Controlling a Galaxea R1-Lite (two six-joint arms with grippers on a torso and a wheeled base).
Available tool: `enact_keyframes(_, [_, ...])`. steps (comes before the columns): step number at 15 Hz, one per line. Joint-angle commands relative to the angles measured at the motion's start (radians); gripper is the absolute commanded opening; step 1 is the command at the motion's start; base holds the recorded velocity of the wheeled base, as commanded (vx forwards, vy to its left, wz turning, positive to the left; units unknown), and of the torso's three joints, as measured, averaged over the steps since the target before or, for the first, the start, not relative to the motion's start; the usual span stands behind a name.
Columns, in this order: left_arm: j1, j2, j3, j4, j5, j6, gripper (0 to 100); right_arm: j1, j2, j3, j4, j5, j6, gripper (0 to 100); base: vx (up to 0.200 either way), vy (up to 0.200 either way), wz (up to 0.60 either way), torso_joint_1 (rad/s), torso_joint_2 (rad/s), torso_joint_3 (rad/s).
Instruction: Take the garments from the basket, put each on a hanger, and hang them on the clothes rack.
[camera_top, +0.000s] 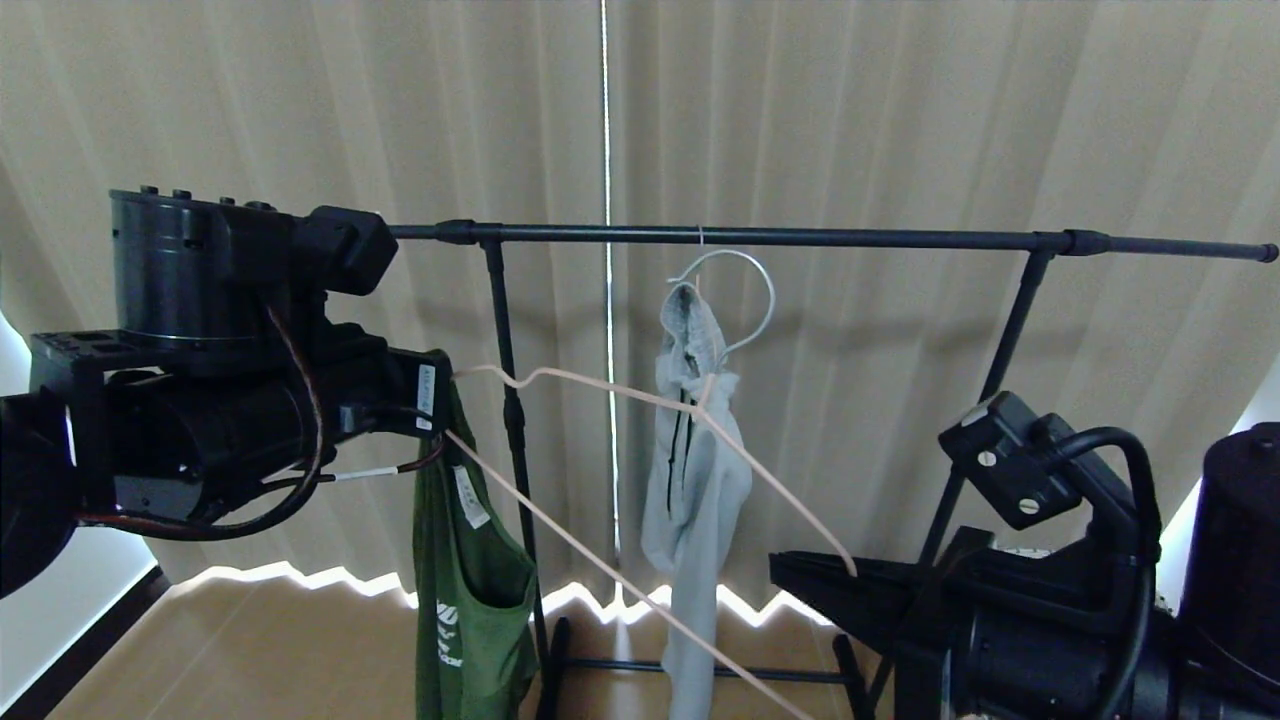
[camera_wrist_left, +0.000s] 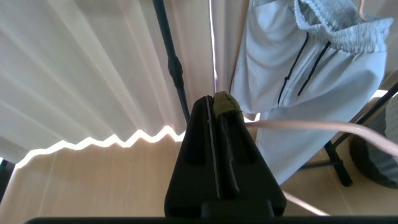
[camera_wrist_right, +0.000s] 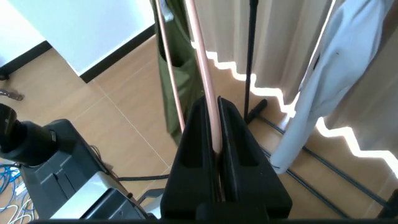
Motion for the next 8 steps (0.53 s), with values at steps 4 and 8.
enact_keyframes(4, [-0.005, -0.016, 0.003, 0.0, 0.002, -0.001, 0, 0.0, 0.06, -0.017, -0.016, -0.002, 0.0, 0, 0.0, 0.0, 0.0, 0.0, 0.0, 0.0])
enact_keyframes(8, [0.001, -0.045, 0.0, 0.004, 0.014, 0.003, 0, -0.004, 0.116, -0.023, -0.019, -0.064, 0.002, 0, 0.0, 0.0, 0.0, 0.0, 0.0, 0.0])
